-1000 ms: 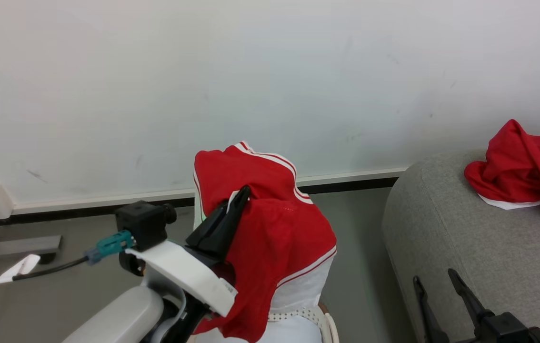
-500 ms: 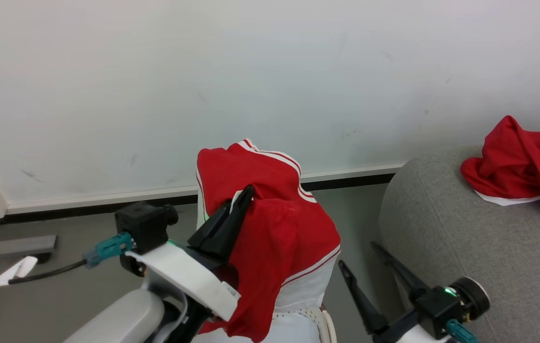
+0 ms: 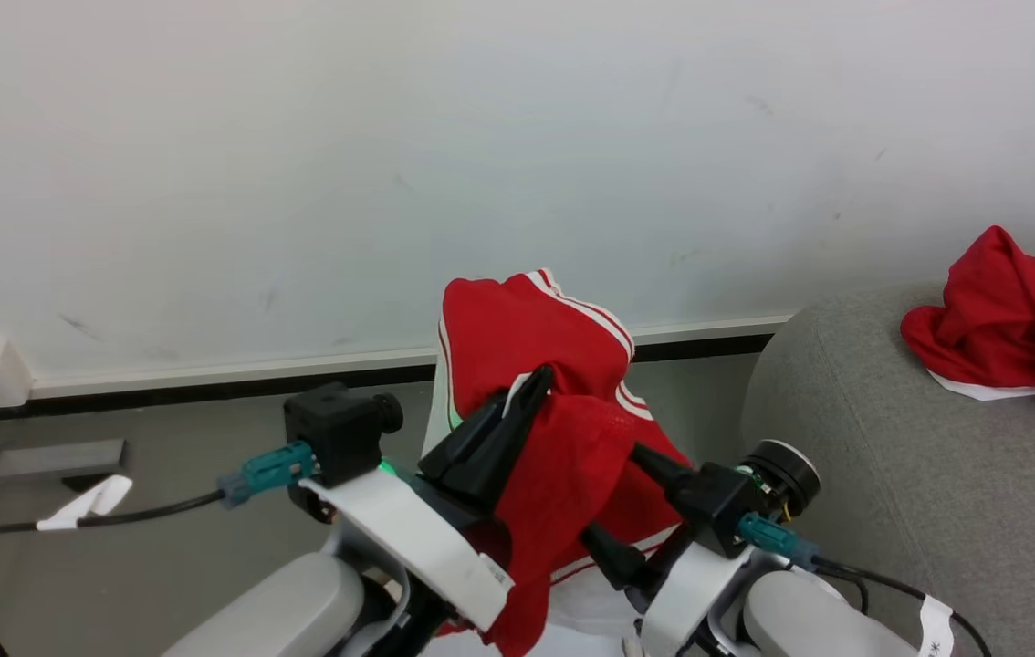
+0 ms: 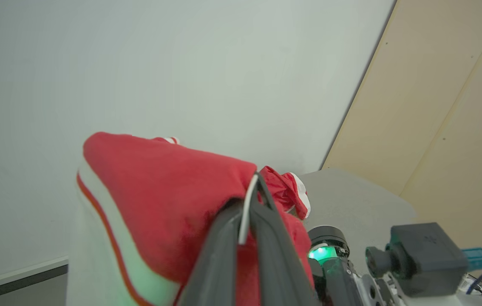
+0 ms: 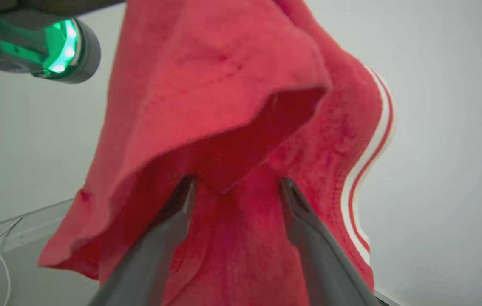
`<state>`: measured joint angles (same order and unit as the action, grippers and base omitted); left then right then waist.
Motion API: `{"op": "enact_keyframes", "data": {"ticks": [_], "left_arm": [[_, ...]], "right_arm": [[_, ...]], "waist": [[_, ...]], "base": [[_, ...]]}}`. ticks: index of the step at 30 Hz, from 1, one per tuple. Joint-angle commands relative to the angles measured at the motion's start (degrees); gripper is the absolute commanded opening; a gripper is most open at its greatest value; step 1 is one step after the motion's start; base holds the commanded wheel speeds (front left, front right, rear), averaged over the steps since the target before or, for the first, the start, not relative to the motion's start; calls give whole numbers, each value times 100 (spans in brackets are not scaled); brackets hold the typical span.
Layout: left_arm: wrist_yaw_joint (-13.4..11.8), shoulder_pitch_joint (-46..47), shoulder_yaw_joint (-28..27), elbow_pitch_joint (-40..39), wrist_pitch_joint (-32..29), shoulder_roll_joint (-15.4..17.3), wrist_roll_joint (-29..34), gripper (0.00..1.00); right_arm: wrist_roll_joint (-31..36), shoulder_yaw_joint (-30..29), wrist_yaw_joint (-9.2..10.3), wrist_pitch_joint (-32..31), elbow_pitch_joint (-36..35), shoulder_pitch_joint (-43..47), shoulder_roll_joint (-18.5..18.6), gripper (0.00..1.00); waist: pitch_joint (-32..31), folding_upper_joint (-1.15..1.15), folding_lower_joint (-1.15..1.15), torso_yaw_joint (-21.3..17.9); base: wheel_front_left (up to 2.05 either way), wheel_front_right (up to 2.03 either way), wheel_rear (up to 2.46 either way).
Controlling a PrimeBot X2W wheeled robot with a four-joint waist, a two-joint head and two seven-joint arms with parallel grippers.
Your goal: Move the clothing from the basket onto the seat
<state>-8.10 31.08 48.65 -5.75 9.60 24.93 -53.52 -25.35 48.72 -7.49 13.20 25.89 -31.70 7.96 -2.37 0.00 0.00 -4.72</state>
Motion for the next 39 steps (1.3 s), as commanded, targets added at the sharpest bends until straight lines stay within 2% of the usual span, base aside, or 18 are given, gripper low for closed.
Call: {"op": "enact_keyframes", "data": {"ticks": [1, 5, 6, 7, 11, 22, 23, 24, 25, 26, 39], "left_arm": [[50, 68, 28, 8, -19, -53, 56, 0], [116, 105, 112, 26, -49, -160, 11, 0], [135, 105, 125, 32, -58, -179, 2, 0], [145, 109, 145, 43, -68, -192, -7, 0], [135, 90, 165, 101, -68, -184, -21, 0], [-20, -9, 87, 222, 34, -68, 77, 0], [-43, -8, 81, 236, 59, -61, 105, 7], [-55, -8, 88, 258, 74, -52, 126, 34], [-73, -15, 85, 272, 79, -49, 143, 74], [-87, -27, 81, 289, 92, -51, 153, 100], [-60, -241, 152, 718, 284, 8, 263, 100]], "right_arm": [[-192, 105, 1, 50, 183, -174, -51, 100], [-622, 419, 1, 116, 671, -452, -239, 100], [-717, 448, 1, 154, 734, -526, -264, 27], [-838, 545, 1, 160, 782, -583, -284, 0], [-1226, 688, 2, 203, 788, -705, -305, 0], [-1112, 88, 2, 206, 313, -377, -86, 0], [-1099, 23, 1, 206, 283, -349, -69, 0], [-1087, -23, 1, 205, 265, -317, -51, 0], [-1072, -72, 1, 203, 246, -293, -32, 0], [-1061, -150, 1, 203, 225, -273, -17, 0], [-770, -1057, 1, 204, -95, 7, 241, 0]], "waist": [[-12, 0, 0, 32], [-52, 0, 0, 105], [-63, 0, 0, 125], [-74, 0, 0, 146], [-104, 0, 0, 194], [-44, 0, 0, 189], [-33, 0, 0, 189], [-23, 0, 0, 188], [-14, 0, 0, 186], [-6, 0, 0, 184], [94, 0, 0, -7]], "base": [[0, 0, 0], [0, 0, 0], [0, 0, 0], [0, 0, 0], [0, 0, 0], [0, 0, 0], [0, 0, 0], [0, 0, 0], [0, 0, 0], [0, 0, 0], [0, 0, 0]]}}
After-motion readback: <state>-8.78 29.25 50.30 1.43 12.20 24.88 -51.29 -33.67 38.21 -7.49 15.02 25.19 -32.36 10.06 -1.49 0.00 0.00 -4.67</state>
